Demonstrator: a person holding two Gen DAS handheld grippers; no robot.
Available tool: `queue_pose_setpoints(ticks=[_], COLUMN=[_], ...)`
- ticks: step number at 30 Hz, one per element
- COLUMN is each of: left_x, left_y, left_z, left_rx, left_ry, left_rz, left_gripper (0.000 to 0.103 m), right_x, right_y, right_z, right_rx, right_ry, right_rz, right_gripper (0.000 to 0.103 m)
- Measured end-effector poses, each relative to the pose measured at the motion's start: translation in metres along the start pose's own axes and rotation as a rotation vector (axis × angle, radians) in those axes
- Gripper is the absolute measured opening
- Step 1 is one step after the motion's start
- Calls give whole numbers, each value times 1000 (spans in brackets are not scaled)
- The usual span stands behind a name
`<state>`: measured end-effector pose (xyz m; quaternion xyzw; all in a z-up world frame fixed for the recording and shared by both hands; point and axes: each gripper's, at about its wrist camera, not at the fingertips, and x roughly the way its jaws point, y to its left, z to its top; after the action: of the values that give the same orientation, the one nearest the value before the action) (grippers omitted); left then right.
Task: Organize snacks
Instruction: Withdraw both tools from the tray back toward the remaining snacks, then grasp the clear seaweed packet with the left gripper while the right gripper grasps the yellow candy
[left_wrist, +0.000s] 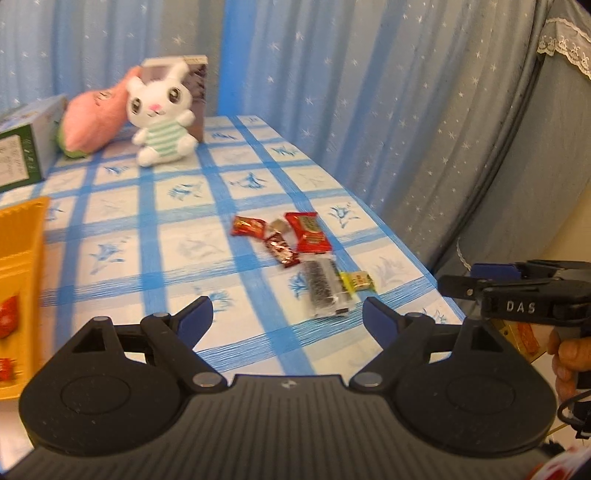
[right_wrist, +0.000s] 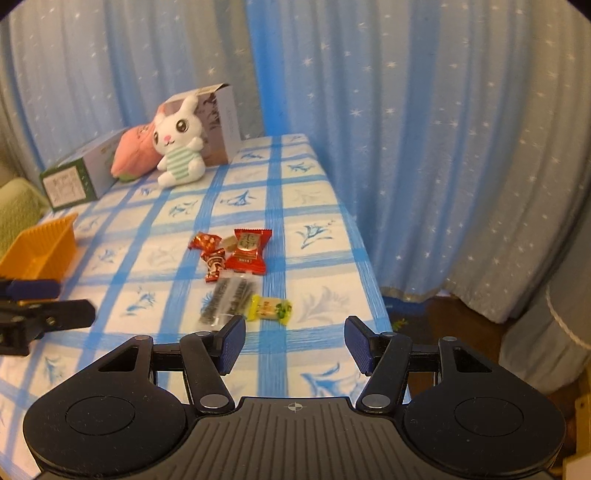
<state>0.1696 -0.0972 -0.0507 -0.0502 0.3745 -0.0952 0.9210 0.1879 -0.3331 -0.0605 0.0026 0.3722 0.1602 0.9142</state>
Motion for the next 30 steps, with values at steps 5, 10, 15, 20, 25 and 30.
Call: queue_pose_setpoints(ticks=[5,10,15,20,25,30], left_x=[45,87,125,141,126,101], left_y=[-12,-20,-29,-30,-14,9], left_z=[5,8,8,5,-2,-17], left_rx=[33,34,63,104,107,109], left_ry=[33,51,96,121,126,130], left_rz=[-10,-48,-65,-67,-46,2], left_gripper=[77,72,60,38,36,36], right_x=[32,57,75,89,103,121], right_y=[-12,-23,-27,-29,-21,-4], right_z=[-3,-8,-9,-9,-5,-1], right_rx=[-76,-118,-157,-180,-248,-376], right_ry=[39,58,63,69,65,60], right_rz=[46,84,107,126,174,190], right_gripper=[60,59,59,59,59,59])
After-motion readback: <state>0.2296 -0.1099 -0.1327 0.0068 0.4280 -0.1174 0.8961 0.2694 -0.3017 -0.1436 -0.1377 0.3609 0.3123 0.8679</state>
